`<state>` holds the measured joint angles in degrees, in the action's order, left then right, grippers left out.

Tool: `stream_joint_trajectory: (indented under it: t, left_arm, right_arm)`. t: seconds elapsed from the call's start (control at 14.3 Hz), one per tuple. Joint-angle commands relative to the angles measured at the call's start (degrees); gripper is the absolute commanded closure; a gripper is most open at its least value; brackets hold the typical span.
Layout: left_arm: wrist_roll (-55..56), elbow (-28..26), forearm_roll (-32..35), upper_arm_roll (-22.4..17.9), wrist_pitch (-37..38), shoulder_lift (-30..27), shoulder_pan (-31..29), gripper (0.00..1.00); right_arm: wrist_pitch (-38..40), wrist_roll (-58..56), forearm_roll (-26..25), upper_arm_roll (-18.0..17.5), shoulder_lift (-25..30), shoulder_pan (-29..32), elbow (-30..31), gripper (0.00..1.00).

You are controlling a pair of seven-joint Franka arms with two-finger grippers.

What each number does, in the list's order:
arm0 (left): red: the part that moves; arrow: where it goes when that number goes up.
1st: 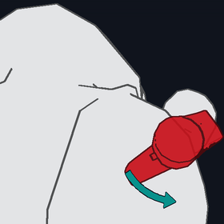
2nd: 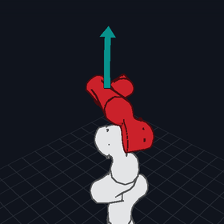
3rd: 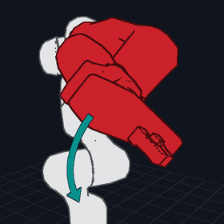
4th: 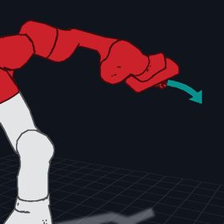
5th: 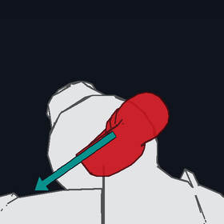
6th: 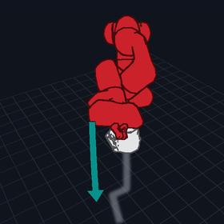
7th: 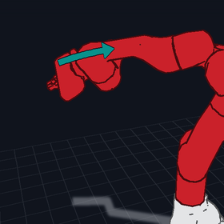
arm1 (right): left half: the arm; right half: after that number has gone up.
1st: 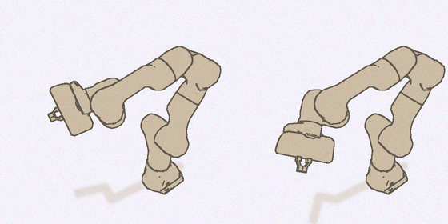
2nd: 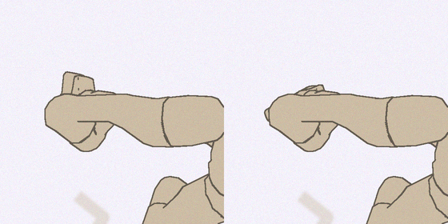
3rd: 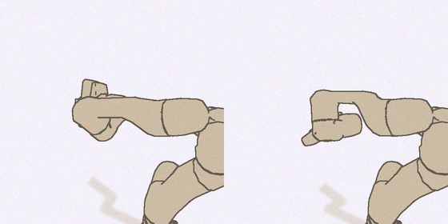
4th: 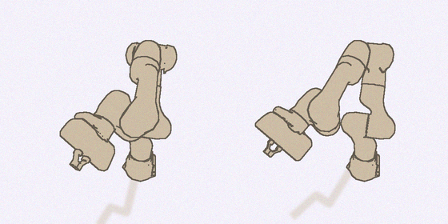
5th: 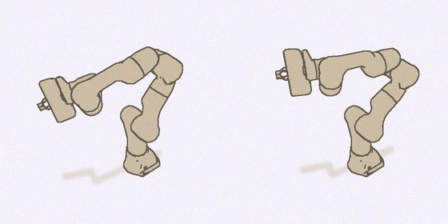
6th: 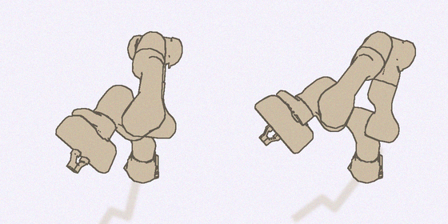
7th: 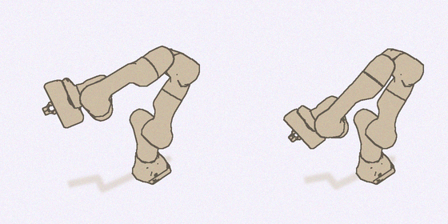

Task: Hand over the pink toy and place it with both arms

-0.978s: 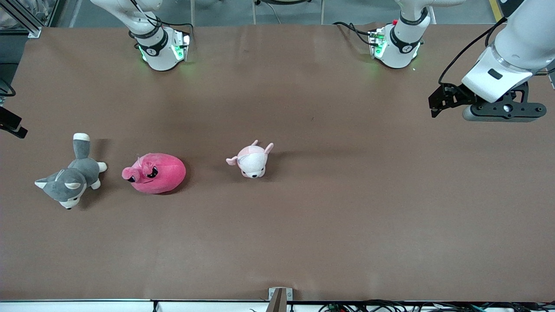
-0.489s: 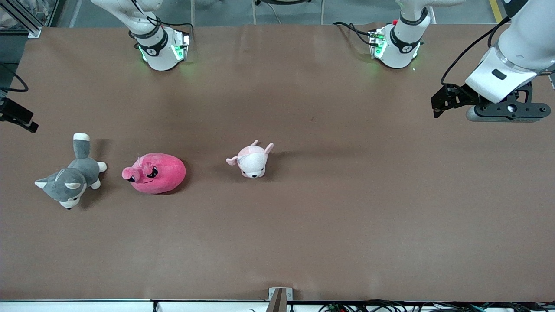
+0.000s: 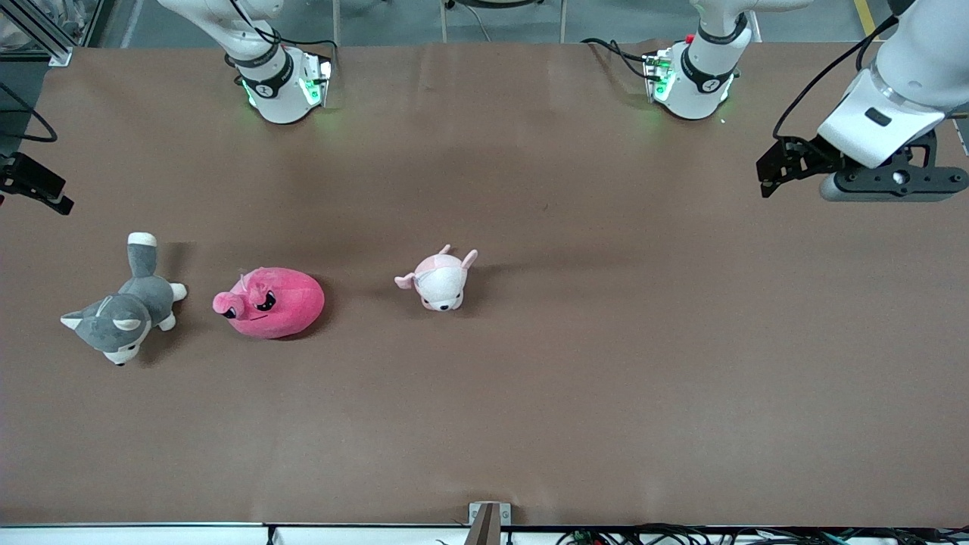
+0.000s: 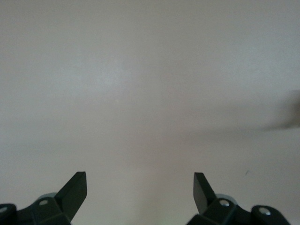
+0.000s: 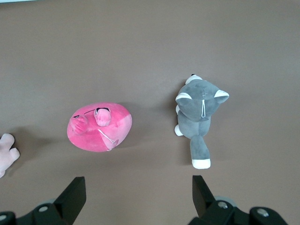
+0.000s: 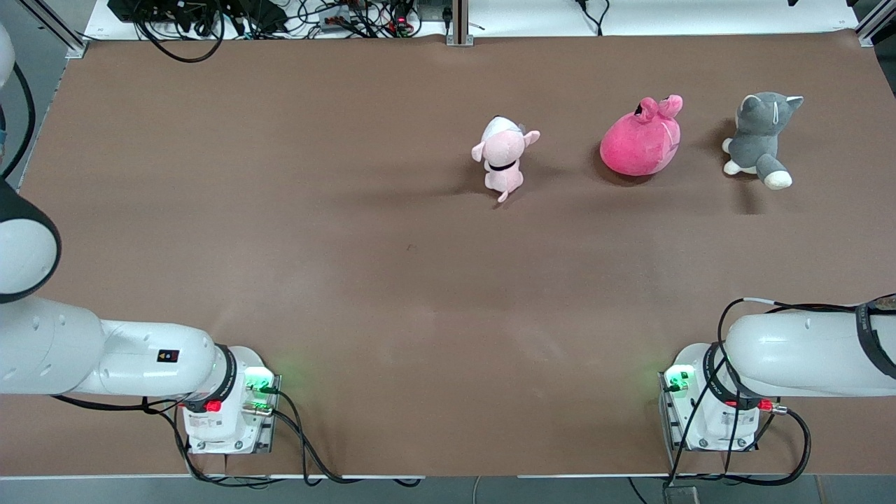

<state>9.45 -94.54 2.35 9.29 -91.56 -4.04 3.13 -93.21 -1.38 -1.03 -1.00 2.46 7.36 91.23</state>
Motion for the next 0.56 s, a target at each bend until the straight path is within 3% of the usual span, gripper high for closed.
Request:
stream_joint_trajectory:
  t: [0.0,0.49]
  left_arm:
    - [-0.12,-4.6,-3.57,0.11,-0.63,-4.65,-2.51,0.0]
    - [-2.24,-2.5,-2.97,-0.24,1.21,-4.22,-3.75,0.0]
  right_arm:
    - [-1.18,0.59,-0.73,-0.84,1.59,0.99,2.2,0.0]
    - [-0.74,0.5,-0.99,-0.76,1.59,0.99,2.2,0.0]
